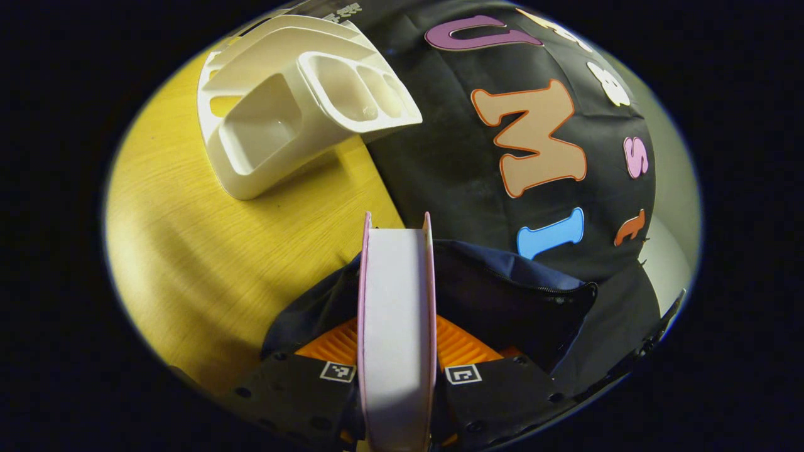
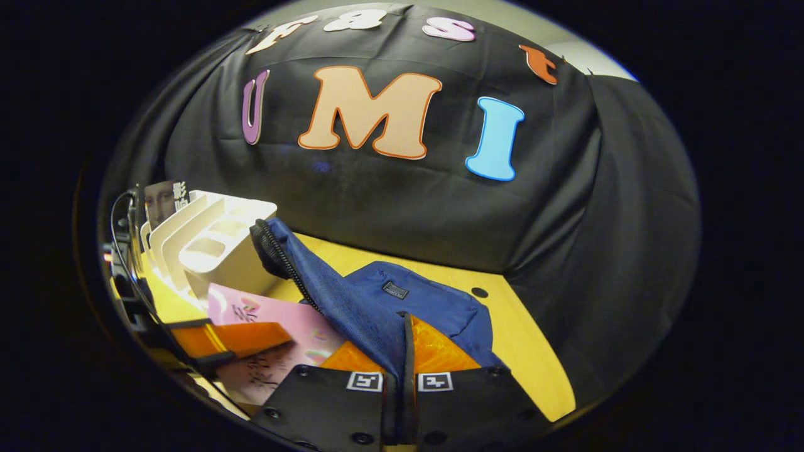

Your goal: Open the schoolbag, grab two books from the bookshelf and put them into the schoolbag.

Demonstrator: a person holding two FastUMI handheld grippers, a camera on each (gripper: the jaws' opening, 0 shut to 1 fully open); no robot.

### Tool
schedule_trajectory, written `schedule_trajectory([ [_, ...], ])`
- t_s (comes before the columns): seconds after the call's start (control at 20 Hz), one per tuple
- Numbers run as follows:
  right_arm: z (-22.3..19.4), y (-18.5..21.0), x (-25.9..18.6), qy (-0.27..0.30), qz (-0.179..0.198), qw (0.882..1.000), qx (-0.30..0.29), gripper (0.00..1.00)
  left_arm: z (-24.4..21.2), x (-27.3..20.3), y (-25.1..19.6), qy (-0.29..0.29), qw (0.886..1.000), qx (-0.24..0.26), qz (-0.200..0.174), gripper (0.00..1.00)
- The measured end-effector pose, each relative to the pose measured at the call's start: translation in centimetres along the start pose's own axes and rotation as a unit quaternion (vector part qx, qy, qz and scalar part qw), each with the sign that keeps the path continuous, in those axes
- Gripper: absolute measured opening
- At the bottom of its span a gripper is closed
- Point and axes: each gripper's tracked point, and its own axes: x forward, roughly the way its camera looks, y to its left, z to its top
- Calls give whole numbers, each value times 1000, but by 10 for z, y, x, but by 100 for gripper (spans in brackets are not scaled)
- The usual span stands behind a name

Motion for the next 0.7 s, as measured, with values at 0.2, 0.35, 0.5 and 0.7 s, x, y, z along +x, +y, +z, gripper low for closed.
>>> schedule_trajectory([
  [0.2,-1,12,-5,8,7,1000,9,6,-25,26,-2,20,1000,-16,-6,36],
  [0.35,-2,14,-7,12,8,1000,3,6,-39,47,-2,39,999,-32,-14,37],
  [0.5,-4,13,-6,13,8,1000,-4,6,-44,58,-1,40,999,-22,-14,37],
  [0.7,-8,5,2,21,-1,1000,-6,6,-45,77,3,77,997,1,-1,41],
])
